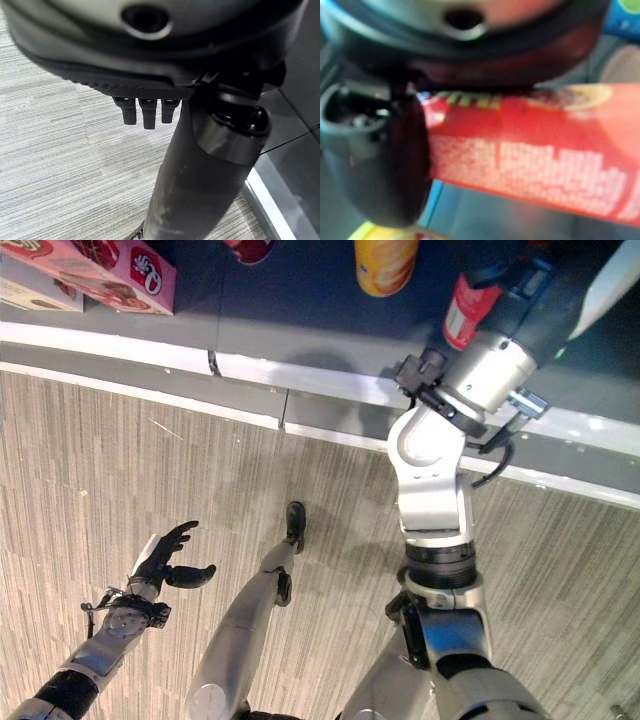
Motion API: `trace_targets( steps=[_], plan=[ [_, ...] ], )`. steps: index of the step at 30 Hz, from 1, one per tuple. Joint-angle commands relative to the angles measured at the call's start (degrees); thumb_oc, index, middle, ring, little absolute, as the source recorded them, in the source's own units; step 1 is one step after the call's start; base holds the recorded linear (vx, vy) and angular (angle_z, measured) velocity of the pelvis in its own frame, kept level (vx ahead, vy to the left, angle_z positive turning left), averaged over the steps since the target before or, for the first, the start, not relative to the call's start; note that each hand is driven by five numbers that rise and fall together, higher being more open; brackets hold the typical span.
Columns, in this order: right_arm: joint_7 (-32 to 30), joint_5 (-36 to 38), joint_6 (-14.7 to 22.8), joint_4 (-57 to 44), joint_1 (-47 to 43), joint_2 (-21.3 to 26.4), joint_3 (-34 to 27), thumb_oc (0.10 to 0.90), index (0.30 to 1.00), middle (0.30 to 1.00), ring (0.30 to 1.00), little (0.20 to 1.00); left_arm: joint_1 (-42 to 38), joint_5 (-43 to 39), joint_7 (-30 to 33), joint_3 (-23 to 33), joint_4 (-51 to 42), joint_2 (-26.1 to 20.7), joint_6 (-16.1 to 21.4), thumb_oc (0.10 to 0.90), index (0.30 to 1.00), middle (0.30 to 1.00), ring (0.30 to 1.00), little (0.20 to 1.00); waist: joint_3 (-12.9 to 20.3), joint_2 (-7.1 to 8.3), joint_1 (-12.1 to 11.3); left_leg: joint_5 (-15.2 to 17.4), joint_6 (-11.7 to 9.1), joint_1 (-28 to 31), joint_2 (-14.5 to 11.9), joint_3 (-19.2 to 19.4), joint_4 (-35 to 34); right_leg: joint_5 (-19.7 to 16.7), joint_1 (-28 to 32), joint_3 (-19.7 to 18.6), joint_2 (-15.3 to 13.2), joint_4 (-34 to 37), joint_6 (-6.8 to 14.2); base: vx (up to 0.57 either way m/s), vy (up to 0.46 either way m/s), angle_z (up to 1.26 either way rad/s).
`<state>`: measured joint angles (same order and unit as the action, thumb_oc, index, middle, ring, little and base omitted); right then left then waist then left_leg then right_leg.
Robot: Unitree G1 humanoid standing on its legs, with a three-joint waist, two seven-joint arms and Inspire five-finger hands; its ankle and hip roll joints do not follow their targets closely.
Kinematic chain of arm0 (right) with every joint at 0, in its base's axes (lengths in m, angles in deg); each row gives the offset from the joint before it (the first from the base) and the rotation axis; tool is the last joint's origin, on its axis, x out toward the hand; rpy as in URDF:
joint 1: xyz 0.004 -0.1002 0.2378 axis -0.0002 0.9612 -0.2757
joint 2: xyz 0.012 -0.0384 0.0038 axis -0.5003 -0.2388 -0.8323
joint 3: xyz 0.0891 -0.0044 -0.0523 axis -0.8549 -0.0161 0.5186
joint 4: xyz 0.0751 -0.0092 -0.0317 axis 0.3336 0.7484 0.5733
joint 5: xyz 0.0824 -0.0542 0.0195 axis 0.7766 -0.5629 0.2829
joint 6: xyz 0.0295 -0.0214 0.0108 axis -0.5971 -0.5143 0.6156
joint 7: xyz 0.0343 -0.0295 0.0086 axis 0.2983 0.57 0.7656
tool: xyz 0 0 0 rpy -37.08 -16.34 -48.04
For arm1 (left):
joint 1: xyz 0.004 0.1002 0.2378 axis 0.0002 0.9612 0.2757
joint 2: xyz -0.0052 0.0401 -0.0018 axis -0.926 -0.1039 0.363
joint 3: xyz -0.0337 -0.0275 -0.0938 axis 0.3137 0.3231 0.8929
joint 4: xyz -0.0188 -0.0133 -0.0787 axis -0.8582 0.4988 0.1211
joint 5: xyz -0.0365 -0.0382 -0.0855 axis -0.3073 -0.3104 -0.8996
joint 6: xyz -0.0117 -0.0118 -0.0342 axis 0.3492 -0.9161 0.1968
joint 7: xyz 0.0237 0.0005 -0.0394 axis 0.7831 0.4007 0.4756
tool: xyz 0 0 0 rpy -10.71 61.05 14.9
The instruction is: Put the goods on the table back onto the shelves and tidy them up.
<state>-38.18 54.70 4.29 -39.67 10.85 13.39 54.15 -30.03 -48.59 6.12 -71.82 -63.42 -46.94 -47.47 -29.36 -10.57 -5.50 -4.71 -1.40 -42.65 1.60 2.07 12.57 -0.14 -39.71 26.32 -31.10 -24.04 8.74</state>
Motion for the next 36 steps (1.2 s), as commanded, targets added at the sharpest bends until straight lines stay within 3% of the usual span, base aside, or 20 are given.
trace_targets(
  steps=[1, 9, 20, 36],
  plan=[
    [-3.08, -5.36, 3.67, -8.52, -6.47, 6.37, -0.33, 0.400, 0.300, 0.300, 0.300, 0.300, 5.33, -0.75, 1.40, -0.26, -2.31, -3.01, 2.00, 0.800, 0.900, 0.900, 0.900, 0.900, 0.89, -7.21, -0.26, 9.90, -3.08, 3.27, -2.34, -1.22, 0.44, 2.56, -1.03, -4.03, -3.08, -5.71, 5.43, 0.00, 0.000, 0.00],
    [-4.10, -4.88, 3.16, -6.81, -7.19, 7.75, -1.34, 0.400, 0.300, 0.300, 0.300, 0.300, 5.41, -0.42, 1.20, -0.65, -2.21, -3.17, 1.97, 0.800, 0.900, 0.900, 0.900, 0.900, 0.35, -7.84, 0.26, 9.08, -2.97, 1.95, -1.59, -0.98, -0.56, 1.95, -3.32, -5.09, -3.42, -5.54, 5.56, 0.00, 0.001, -0.01],
    [-4.95, -6.45, 2.47, -6.59, -9.93, 10.86, -2.84, 0.400, 0.300, 0.300, 0.300, 0.300, 6.20, -0.64, 0.30, -1.14, -2.63, -3.43, 2.53, 0.800, 0.900, 0.900, 0.900, 0.900, 0.66, -9.83, -0.34, 8.26, -2.96, 0.39, -0.41, -0.21, -0.99, 1.10, -5.88, -7.20, -3.92, -4.67, 5.79, 0.01, 0.009, -0.02],
    [-4.50, -6.34, 1.75, -7.43, -10.03, 9.44, -1.67, 0.400, 0.300, 0.300, 0.300, 0.300, 5.95, -0.82, 0.35, -0.77, -2.49, -4.02, 2.09, 0.800, 0.900, 0.900, 0.900, 0.900, 0.00, -9.06, 0.18, 9.42, -2.69, -0.83, -0.61, 0.41, 2.04, 0.46, -6.01, -7.79, -3.84, -4.76, 5.57, 0.00, 0.001, 0.00]
  ],
)
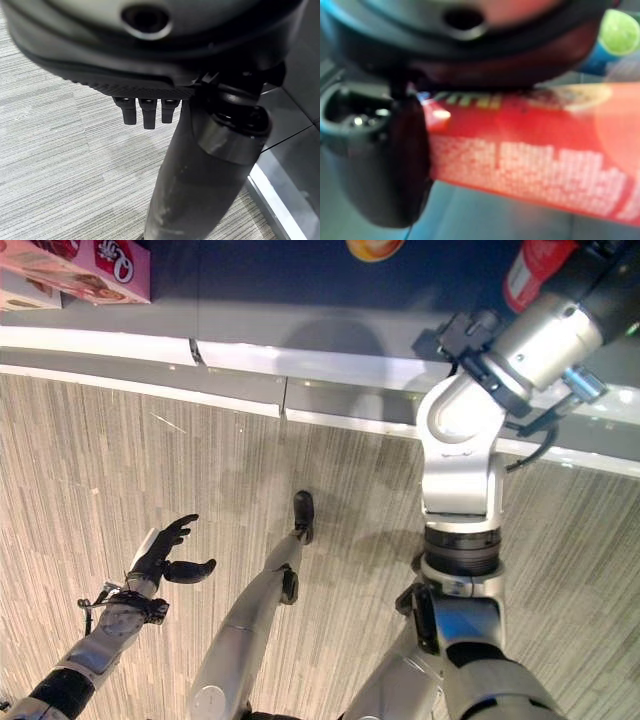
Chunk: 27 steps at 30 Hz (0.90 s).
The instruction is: Put the goods on the table back onto the shelves and tidy them up.
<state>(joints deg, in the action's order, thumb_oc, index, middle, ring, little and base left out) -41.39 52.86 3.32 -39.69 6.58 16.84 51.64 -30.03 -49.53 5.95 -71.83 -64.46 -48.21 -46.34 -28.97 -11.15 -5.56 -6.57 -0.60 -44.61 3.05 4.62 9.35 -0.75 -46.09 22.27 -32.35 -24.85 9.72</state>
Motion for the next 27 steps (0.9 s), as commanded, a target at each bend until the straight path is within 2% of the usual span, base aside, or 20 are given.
trace_targets(
  steps=[1, 2, 3, 4, 15, 27],
  plan=[
    [-1.40, -4.59, 2.61, -7.35, -5.75, 5.88, 0.91, 0.461, 0.392, 0.392, 0.392, 0.392, 5.93, 0.13, 0.61, -0.70, -1.46, -2.79, 0.94, 0.800, 0.900, 0.900, 0.900, 0.900, -0.39, -8.42, 0.26, 11.32, -3.49, 0.89, -2.04, -2.15, 5.45, 1.03, 0.28, -3.82, -2.58, -3.93, 4.56, 0.00, 0.000, 0.00],
    [-1.54, -4.61, 2.58, -7.33, -5.66, 5.74, 0.94, 0.571, 0.556, 0.556, 0.556, 0.556, 5.94, 0.09, 0.68, -0.65, -1.44, -2.79, 0.90, 0.800, 0.900, 0.900, 0.900, 0.900, -0.47, -8.36, 0.28, 11.33, -3.50, 0.72, -2.01, -2.13, 5.60, 1.02, 0.21, -3.87, -2.57, -4.03, 4.55, 0.00, 0.000, 0.00],
    [-1.58, -4.73, 2.49, -7.35, -5.58, 5.70, 0.98, 0.712, 0.768, 0.768, 0.768, 0.768, 5.86, 0.08, 0.73, -0.61, -1.38, -2.77, 0.85, 0.800, 0.900, 0.900, 0.900, 0.900, -0.50, -8.29, 0.31, 11.35, -3.50, 0.57, -2.02, -2.12, 5.71, 1.01, 0.17, -3.90, -2.58, -4.05, 4.54, 0.00, 0.000, 0.00],
    [-1.65, -4.87, 2.42, -7.46, -5.54, 5.66, 1.00, 0.800, 0.900, 0.900, 0.900, 0.900, 5.78, 0.16, 0.89, -0.52, -1.38, -2.84, 0.82, 0.800, 0.900, 0.900, 0.900, 0.900, -0.61, -8.22, 0.37, 11.40, -3.47, 0.34, -2.04, -2.20, 6.01, 1.10, 0.04, -4.01, -2.57, -4.24, 4.51, 0.00, 0.000, 0.00],
    [-2.55, -5.56, 1.63, -7.93, -5.61, 5.57, 1.53, 0.800, 0.900, 0.900, 0.900, 0.900, 4.94, 0.25, 1.67, -1.07, -0.46, -3.31, 0.25, 0.800, 0.900, 0.900, 0.900, 0.900, -0.77, -7.19, 0.72, 12.03, -3.11, -2.04, -2.15, -2.31, 8.61, 1.16, -1.98, -5.41, -2.60, -5.65, 4.32, -0.02, 0.017, 0.00],
    [-2.72, -5.13, 1.69, -8.29, -4.96, 5.86, 0.86, 0.800, 0.900, 0.900, 0.900, 0.900, 4.51, 0.30, 1.28, -1.39, 1.03, -2.72, -0.33, 0.800, 0.900, 0.900, 0.900, 0.900, -0.57, -6.77, 1.12, 12.77, -3.09, -2.85, -2.80, -1.77, 11.79, 1.34, -1.73, -6.27, -2.45, -6.62, 3.98, -0.01, 0.010, -0.04]
  ],
)
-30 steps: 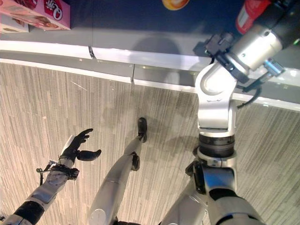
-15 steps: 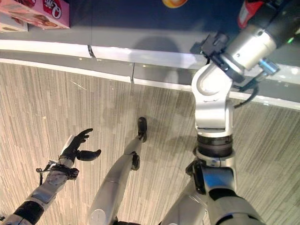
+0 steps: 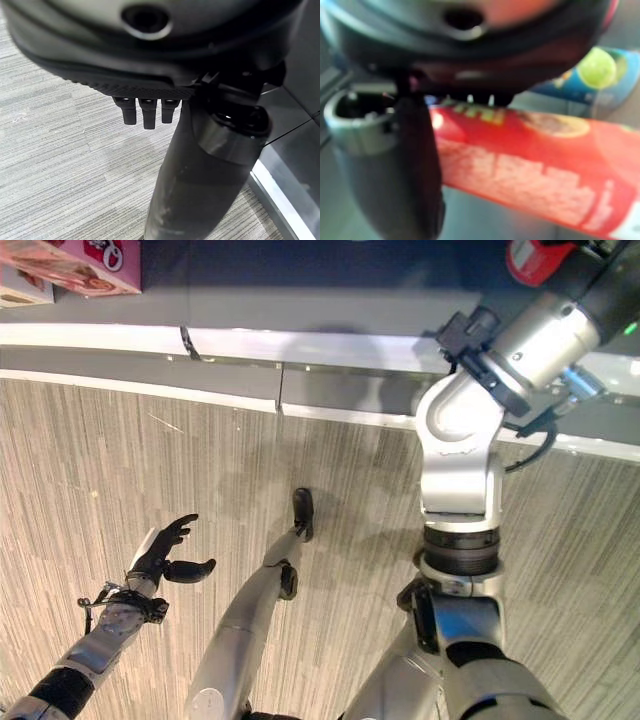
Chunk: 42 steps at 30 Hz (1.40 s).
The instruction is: Put the goods on the table back onto the shelves and tidy them up.
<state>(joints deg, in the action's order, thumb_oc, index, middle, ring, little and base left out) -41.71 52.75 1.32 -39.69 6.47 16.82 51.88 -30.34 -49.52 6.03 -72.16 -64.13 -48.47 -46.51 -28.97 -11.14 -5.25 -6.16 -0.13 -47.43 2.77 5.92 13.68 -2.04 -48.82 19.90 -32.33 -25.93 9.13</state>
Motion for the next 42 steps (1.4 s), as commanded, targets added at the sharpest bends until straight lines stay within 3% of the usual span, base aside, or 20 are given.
trace_targets(
  steps=[1, 11, 16, 19, 20, 22, 24, 26, 27, 28, 32, 41, 42],
  plan=[
    [-2.39, -5.03, 3.70, -8.32, -4.78, 5.87, 0.60, 0.800, 0.900, 0.900, 0.900, 0.900, 4.82, 0.30, 1.20, -1.09, 0.73, -2.45, -0.15, 0.800, 0.900, 0.900, 0.900, 0.900, -0.58, -6.78, 0.79, 12.41, -3.57, 0.01, -2.54, -3.06, 7.51, 2.65, 1.05, -3.90, -2.44, -5.54, 4.56, -0.03, 0.002, 0.00],
    [-0.68, -3.06, 6.05, -10.21, 0.65, 5.47, 0.47, 0.800, 0.900, 0.900, 0.900, 0.900, 4.20, 0.60, 0.03, -1.11, 3.81, -1.44, -0.10, 0.800, 0.900, 0.900, 0.900, 0.900, -0.30, -4.44, 1.63, 13.41, -4.18, 4.99, -4.15, -3.01, 8.26, 1.78, 7.44, -2.29, -1.35, -3.00, 4.37, -0.02, -0.017, -0.08],
    [0.28, -1.92, 7.58, -10.83, 4.75, 5.86, -0.04, 0.800, 0.900, 0.900, 0.900, 0.900, 4.35, 0.66, -0.45, -0.58, 5.88, -0.65, -0.30, 0.800, 0.900, 0.900, 0.900, 0.900, 0.83, -2.25, 2.08, 13.15, -5.32, 8.97, -5.59, -3.16, 6.95, 1.58, 12.73, -0.30, 0.26, 0.19, 4.19, 0.00, -0.057, -0.04],
    [1.71, -1.20, 9.50, -11.53, 10.50, 6.11, -1.21, 0.800, 0.900, 0.900, 0.900, 0.900, 5.14, 1.47, -0.95, 0.57, 8.96, 0.78, -0.54, 0.800, 0.900, 0.900, 0.900, 0.900, 3.28, 0.16, 2.32, 12.23, -6.25, 13.97, -6.93, -3.20, 3.18, 0.57, 18.38, 1.42, 2.45, 4.93, 4.56, 0.07, -0.089, -0.08],
    [1.80, -1.19, 9.61, -11.75, 11.01, 5.99, -1.38, 0.800, 0.900, 0.900, 0.900, 0.900, 5.31, 1.58, -0.95, 0.42, 9.10, 0.76, -0.42, 0.800, 0.900, 0.900, 0.900, 0.900, 3.23, 0.06, 2.30, 12.00, -6.33, 14.68, -7.04, -3.28, 2.59, 0.33, 19.26, 1.80, 2.71, 5.62, 4.54, 0.06, -0.047, -0.08],
    [2.54, -0.11, 11.03, -11.65, 14.25, 6.11, -2.06, 0.800, 0.900, 0.900, 0.900, 0.900, 5.80, 1.81, -0.99, 1.23, 10.72, 1.55, -0.37, 0.800, 0.900, 0.900, 0.900, 0.900, 5.40, 1.66, 2.49, 10.90, -7.34, 18.43, -7.80, -2.85, -0.49, -0.63, 23.49, 3.11, 4.31, 9.45, 4.82, 0.10, -0.074, -0.07],
    [3.15, 0.66, 11.86, -11.53, 16.07, 6.12, -2.21, 0.800, 0.900, 0.900, 0.900, 0.900, 6.27, 1.97, -1.16, 1.43, 11.34, 1.93, -0.29, 0.800, 0.900, 0.900, 0.900, 0.900, 6.34, 2.17, 2.59, 10.07, -7.91, 20.64, -8.32, -2.66, -2.50, -1.12, 26.20, 4.12, 5.40, 12.06, 4.87, 0.12, -0.092, -0.12],
    [5.41, 3.62, 13.92, -10.65, 20.80, 6.76, -2.91, 0.800, 0.900, 0.900, 0.900, 0.900, 7.06, 2.10, -1.77, 2.68, 12.57, 2.67, -0.32, 0.800, 0.900, 0.900, 0.900, 0.900, 9.56, 4.35, 3.31, 8.44, -9.01, 24.94, -9.81, -1.88, -6.33, -2.16, 31.03, 5.45, 7.68, 17.10, 5.12, 0.16, -0.109, -0.06],
    [5.49, 3.76, 14.05, -10.68, 21.10, 6.73, -3.00, 0.800, 0.900, 0.900, 0.900, 0.900, 7.25, 2.13, -1.78, 2.60, 12.60, 2.63, -0.26, 0.800, 0.900, 0.900, 0.900, 0.900, 9.53, 4.30, 3.31, 8.18, -9.09, 25.52, -9.89, -1.91, -6.90, -2.43, 31.70, 5.69, 7.92, 17.74, 5.11, 0.16, -0.093, 0.01],
    [8.56, 8.33, 16.83, -10.96, 24.85, 5.19, -3.10, 0.800, 0.900, 0.900, 0.900, 0.900, 7.71, 1.99, -2.28, 3.58, 13.25, 3.40, -0.27, 0.800, 0.900, 0.900, 0.900, 0.900, 11.84, 5.68, 3.93, 7.31, -9.64, 28.49, -10.91, -1.18, -9.18, -3.42, 34.71, 6.49, 9.12, 20.24, 5.30, 0.17, -0.082, -0.09],
    [16.29, 19.33, 21.22, -10.00, 32.78, 2.18, -3.15, 0.800, 0.900, 0.900, 0.900, 0.900, 9.39, 2.26, -3.37, 5.55, 16.09, 4.81, -0.87, 0.800, 0.900, 0.900, 0.900, 0.900, 15.53, 7.99, 5.26, 4.81, -9.82, 34.01, -11.86, 0.59, -13.51, -6.18, 39.22, 7.62, 10.28, 24.62, 5.06, 0.12, -0.044, -0.12],
    [32.83, 34.96, 23.16, -10.85, 50.14, 2.69, -6.67, 0.800, 0.900, 0.900, 0.900, 0.900, 12.60, 6.25, -5.31, 9.60, 22.25, 8.65, -2.31, 0.800, 0.900, 0.900, 0.900, 0.900, 21.40, 9.96, 9.15, 3.56, -11.43, 42.43, -13.72, 5.68, -18.47, -7.92, 44.38, 6.00, 13.13, 29.59, 5.32, 0.10, 0.001, -0.15],
    [39.58, 45.82, 24.51, -10.38, 54.12, 2.49, -7.12, 0.800, 0.900, 0.900, 0.900, 0.900, 13.01, 7.42, -6.20, 11.10, 25.80, 9.80, -2.36, 0.800, 0.900, 0.900, 0.900, 0.900, 22.97, 10.71, 10.55, 3.90, -11.68, 44.53, -14.04, 7.37, -18.68, -8.12, 45.11, 4.91, 13.67, 30.13, 5.33, 0.07, 0.010, -0.31]
  ],
)
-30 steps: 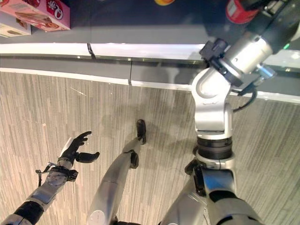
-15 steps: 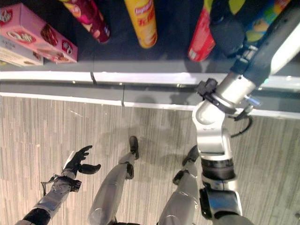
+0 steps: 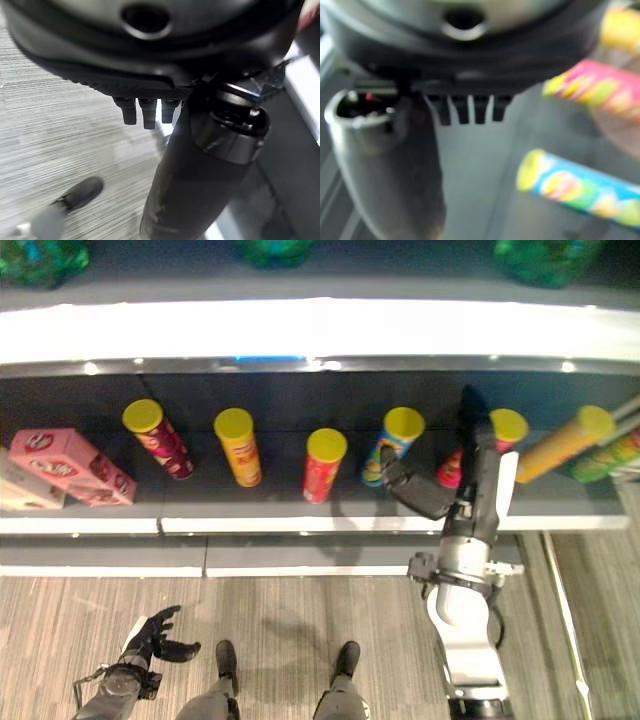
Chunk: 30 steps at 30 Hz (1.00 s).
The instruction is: Put the goods on the table back onto the shelves and tidy them up.
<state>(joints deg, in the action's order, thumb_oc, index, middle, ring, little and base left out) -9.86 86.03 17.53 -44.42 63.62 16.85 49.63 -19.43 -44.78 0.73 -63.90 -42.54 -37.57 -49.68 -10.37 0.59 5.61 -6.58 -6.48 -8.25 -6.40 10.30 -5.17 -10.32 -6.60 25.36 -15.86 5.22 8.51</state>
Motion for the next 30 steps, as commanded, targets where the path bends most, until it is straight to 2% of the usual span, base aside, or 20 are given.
trace_targets(
  steps=[1, 2, 6, 12, 17, 23, 25, 27, 30],
  plan=[
    [7.74, 12.55, 8.30, -5.65, -3.02, 2.46, -4.88, 0.800, 0.900, 0.900, 0.900, 0.900, 2.09, 2.68, -0.90, 2.84, 4.21, -1.09, 0.80, 0.800, 0.900, 0.900, 0.900, 0.900, 4.37, -1.03, -0.32, 4.32, -5.33, 5.36, -4.88, 3.00, 0.17, 0.17, 2.90, -0.55, -2.80, -1.02, 5.95, 0.13, 0.007, -0.39],
    [11.95, 18.11, 8.44, -6.06, 0.21, 2.98, -5.75, 0.800, 0.900, 0.900, 0.900, 0.900, 1.99, 2.93, -1.47, 4.21, 6.66, -0.37, 0.94, 0.800, 0.900, 0.900, 0.900, 0.900, 5.32, -0.44, 0.50, 4.75, -5.39, 6.86, -5.12, 3.93, 0.17, 0.42, 3.74, -1.16, -2.43, -1.04, 5.88, 0.08, -0.010, -0.38],
    [16.07, 22.95, 7.91, -6.28, 2.07, 3.52, -6.22, 0.800, 0.900, 0.900, 0.900, 0.900, 1.60, 2.96, -2.11, 5.36, 8.45, 0.13, 1.18, 0.800, 0.900, 0.900, 0.900, 0.900, 6.04, 0.27, 1.26, 5.14, -5.61, 8.79, -5.43, 5.01, 0.17, 1.09, 4.50, -2.13, -1.95, -1.58, 5.71, 0.05, -0.013, -0.31],
    [19.36, 25.01, 7.05, -7.08, 2.89, 3.70, -4.13, 0.800, 0.900, 0.900, 0.900, 0.900, 1.43, 2.28, -2.28, 6.54, 8.63, 0.44, 1.82, 0.800, 0.900, 0.900, 0.900, 0.900, 7.57, 0.80, 1.53, 5.33, -5.83, 10.37, -6.03, 6.24, 0.17, 2.36, 5.32, -2.65, -1.60, -1.90, 5.38, 0.02, -0.011, -0.12],
    [21.24, 25.30, 6.50, -7.59, 4.05, 5.07, -5.05, 0.800, 0.900, 0.900, 0.900, 0.900, 1.88, 2.67, -2.78, 7.19, 8.91, 0.54, 2.07, 0.800, 0.900, 0.900, 0.900, 0.900, 7.80, 1.04, 1.44, 5.33, -5.96, 10.91, -6.18, 6.33, 0.17, 2.37, 6.05, -2.44, -1.54, -2.21, 5.41, 0.00, 0.000, 0.00],
    [27.78, 31.97, 5.19, -7.62, 7.80, 8.25, -7.41, 0.800, 0.900, 0.900, 0.900, 0.900, 1.73, 4.04, -4.06, 8.03, 11.82, 0.53, 2.29, 0.800, 0.900, 0.900, 0.900, 0.900, 8.03, 1.54, 2.08, 5.26, -6.12, 11.13, -6.15, 6.79, 0.17, 2.11, 6.00, -2.81, -1.69, -2.72, 5.52, 0.00, 0.000, 0.00],
    [30.39, 34.06, 4.08, -7.71, 10.21, 9.95, -8.17, 0.800, 0.900, 0.900, 0.900, 0.900, 1.64, 4.78, -4.74, 8.39, 13.17, 0.49, 2.53, 0.800, 0.900, 0.900, 0.900, 0.900, 8.13, 1.63, 2.51, 5.32, -6.14, 11.36, -6.08, 7.18, 0.17, 2.08, 5.87, -3.12, -1.76, -2.87, 5.57, 0.00, 0.000, 0.00],
    [35.83, 38.26, 1.66, -7.60, 14.07, 13.07, -8.59, 0.800, 0.900, 0.900, 0.900, 0.900, 1.22, 6.26, -6.01, 8.44, 14.47, 0.14, 3.02, 0.800, 0.900, 0.900, 0.900, 0.900, 8.13, 1.85, 3.30, 5.29, -6.25, 11.57, -6.08, 7.80, 0.17, 2.00, 5.53, -3.65, -1.83, -3.05, 5.61, 0.00, 0.000, -0.02],
    [38.58, 38.12, -0.06, -7.29, 17.41, 15.31, -7.80, 0.800, 0.900, 0.900, 0.900, 0.900, 1.01, 7.04, -7.04, 8.42, 14.44, -0.09, 3.30, 0.800, 0.900, 0.900, 0.900, 0.900, 8.19, 1.91, 3.65, 5.20, -6.37, 11.56, -6.17, 8.18, 0.17, 2.03, 5.17, -3.87, -1.90, -3.07, 5.64, -0.01, 0.002, -0.07]
  ],
)
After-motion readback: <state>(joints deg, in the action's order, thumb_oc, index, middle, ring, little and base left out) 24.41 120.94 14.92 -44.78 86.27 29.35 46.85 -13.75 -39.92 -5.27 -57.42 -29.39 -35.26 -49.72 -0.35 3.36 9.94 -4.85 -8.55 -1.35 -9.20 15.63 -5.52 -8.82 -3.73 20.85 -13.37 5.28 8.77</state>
